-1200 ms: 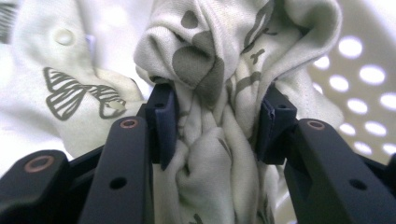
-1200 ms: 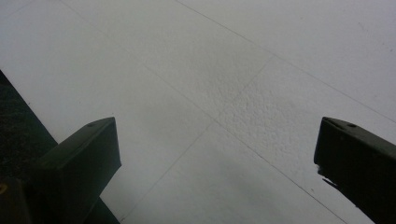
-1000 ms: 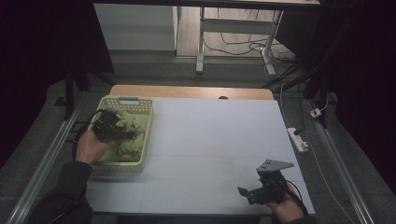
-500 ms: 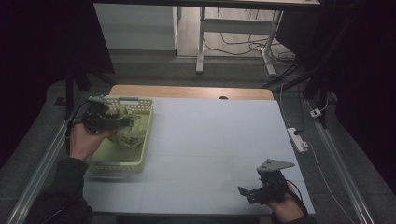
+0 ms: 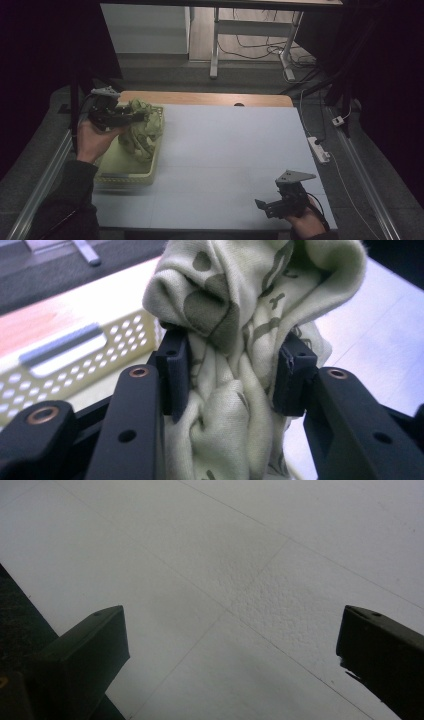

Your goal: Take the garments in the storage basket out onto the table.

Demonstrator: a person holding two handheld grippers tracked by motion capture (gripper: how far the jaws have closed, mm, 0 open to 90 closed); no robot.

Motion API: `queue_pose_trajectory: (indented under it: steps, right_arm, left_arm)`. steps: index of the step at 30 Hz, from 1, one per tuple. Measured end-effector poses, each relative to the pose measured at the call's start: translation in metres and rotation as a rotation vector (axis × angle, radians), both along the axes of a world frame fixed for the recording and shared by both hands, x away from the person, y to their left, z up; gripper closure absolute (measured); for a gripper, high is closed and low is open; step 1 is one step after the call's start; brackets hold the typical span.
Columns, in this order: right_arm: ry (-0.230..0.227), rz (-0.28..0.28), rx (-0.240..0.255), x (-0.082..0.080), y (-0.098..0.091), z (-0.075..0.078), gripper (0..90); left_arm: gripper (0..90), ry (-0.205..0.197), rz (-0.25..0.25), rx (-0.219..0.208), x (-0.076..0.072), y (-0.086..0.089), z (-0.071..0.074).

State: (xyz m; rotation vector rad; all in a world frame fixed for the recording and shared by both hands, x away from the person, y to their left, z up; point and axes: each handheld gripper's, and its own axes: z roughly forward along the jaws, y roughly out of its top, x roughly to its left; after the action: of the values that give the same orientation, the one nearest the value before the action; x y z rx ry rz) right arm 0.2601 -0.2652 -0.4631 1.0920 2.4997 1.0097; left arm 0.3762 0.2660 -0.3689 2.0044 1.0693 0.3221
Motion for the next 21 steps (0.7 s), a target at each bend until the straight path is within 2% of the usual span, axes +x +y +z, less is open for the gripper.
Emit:
queue_pose_trajectory:
  steps: [6, 12, 21]
  right_arm:
    - [0.0, -0.001, 0.0, 0.0, 0.0, 0.0, 0.2]
    - [-0.001, 0.0, 0.004, 0.0, 0.0, 0.0, 0.2]
    - [0.0, -0.002, 0.004, 0.0, 0.0, 0.0, 0.2]
  left_arm:
    - [56.8, -0.029, -0.038, -0.007, 0.005, -0.016, 0.017]
    - [56.7, -0.038, -0.069, -0.005, 0.013, -0.035, 0.03]
    - [56.6, -0.053, -0.11, -0.043, 0.022, -0.057, 0.046]
